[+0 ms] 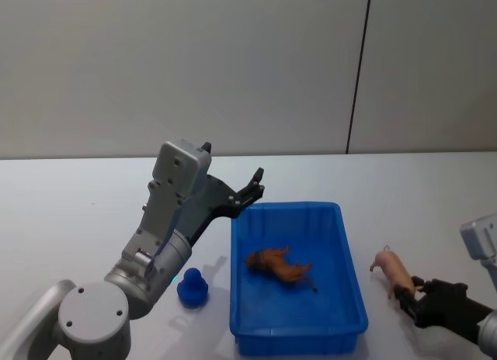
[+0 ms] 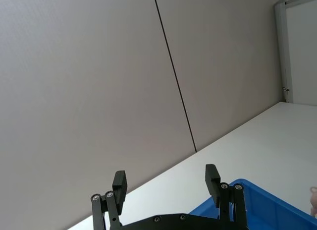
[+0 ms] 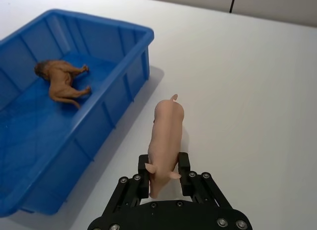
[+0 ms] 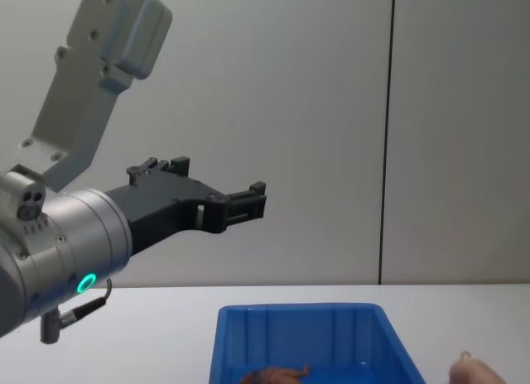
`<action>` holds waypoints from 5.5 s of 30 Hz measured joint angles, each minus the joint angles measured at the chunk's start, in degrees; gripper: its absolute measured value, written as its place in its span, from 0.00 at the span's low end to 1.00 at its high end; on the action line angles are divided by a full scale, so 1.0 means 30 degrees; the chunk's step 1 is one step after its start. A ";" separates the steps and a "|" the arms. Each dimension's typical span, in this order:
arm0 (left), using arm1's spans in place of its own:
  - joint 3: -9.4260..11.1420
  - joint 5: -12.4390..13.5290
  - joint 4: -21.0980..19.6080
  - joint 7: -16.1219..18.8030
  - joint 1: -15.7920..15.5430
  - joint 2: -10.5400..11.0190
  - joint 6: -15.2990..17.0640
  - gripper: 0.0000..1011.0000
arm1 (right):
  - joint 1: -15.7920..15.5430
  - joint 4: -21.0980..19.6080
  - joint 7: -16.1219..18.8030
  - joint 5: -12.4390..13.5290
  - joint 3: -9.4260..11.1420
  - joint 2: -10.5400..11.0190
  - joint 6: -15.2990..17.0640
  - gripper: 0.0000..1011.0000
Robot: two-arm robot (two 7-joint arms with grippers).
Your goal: Pick up the two dolls from the table and place them into the box.
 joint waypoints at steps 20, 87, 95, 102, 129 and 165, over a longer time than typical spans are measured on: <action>-0.0001 0.0001 0.0000 -0.0001 -0.0001 0.0000 -0.0001 0.99 | 0.1021 -0.1053 0.0746 -0.0784 0.0096 -0.0236 -0.2231 0.33; -0.0039 0.0081 -0.0069 0.0011 0.0059 0.0064 0.0054 0.99 | 0.1100 -0.1028 0.3164 0.1924 0.0710 0.0861 -0.5510 0.99; -0.0277 0.0230 -0.0708 0.0486 0.0457 0.0563 0.0589 0.99 | 0.0755 -0.1112 0.2969 0.2447 0.0985 0.1223 -0.5946 0.99; -0.0681 -0.0156 -0.1783 0.1224 0.1321 0.1520 0.1533 0.99 | 0.0594 -0.1153 0.2877 0.2695 0.1117 0.1387 -0.6164 0.99; -0.1662 -0.3156 -0.2202 -0.0300 0.4005 0.4145 0.1979 0.99 | 0.0429 -0.1192 0.2784 0.2949 0.1250 0.1563 -0.6387 0.99; -0.1258 -0.1630 0.4342 -0.6586 0.1416 0.2271 0.1419 0.99 | 0.0407 -0.1189 0.2778 0.2980 0.1260 0.1587 -0.6405 0.99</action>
